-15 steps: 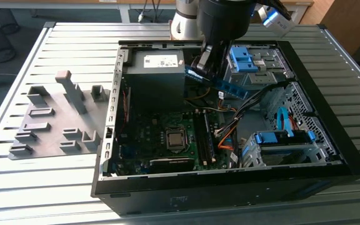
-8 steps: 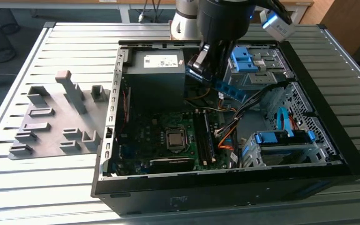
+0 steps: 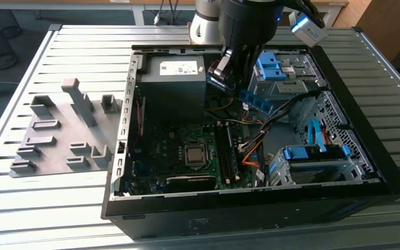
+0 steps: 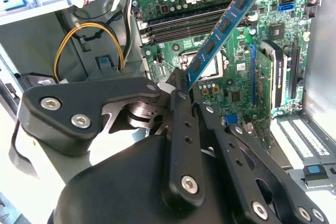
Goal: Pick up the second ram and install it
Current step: 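Insert the second ram into the second slot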
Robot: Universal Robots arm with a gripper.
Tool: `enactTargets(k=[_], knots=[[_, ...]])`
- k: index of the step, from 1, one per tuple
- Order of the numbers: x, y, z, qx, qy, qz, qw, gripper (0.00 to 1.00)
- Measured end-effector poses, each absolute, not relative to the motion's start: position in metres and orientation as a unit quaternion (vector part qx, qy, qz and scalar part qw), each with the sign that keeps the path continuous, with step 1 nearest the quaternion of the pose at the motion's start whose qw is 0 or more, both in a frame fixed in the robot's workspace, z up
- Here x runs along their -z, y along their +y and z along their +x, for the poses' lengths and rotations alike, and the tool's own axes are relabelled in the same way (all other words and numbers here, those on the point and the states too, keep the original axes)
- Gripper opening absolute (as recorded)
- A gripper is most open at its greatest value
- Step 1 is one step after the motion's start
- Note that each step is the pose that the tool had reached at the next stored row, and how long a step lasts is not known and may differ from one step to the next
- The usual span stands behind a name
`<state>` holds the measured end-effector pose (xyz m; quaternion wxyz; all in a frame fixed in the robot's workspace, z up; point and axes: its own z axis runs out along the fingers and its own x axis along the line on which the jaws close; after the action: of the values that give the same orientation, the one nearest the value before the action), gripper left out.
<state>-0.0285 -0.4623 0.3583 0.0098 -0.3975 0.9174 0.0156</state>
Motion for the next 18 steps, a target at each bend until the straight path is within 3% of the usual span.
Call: enactTargets(k=[18], knots=[[-0.3575,-0.4623,-0.0285,-0.015,0.944,-0.33,0.011,0.14]])
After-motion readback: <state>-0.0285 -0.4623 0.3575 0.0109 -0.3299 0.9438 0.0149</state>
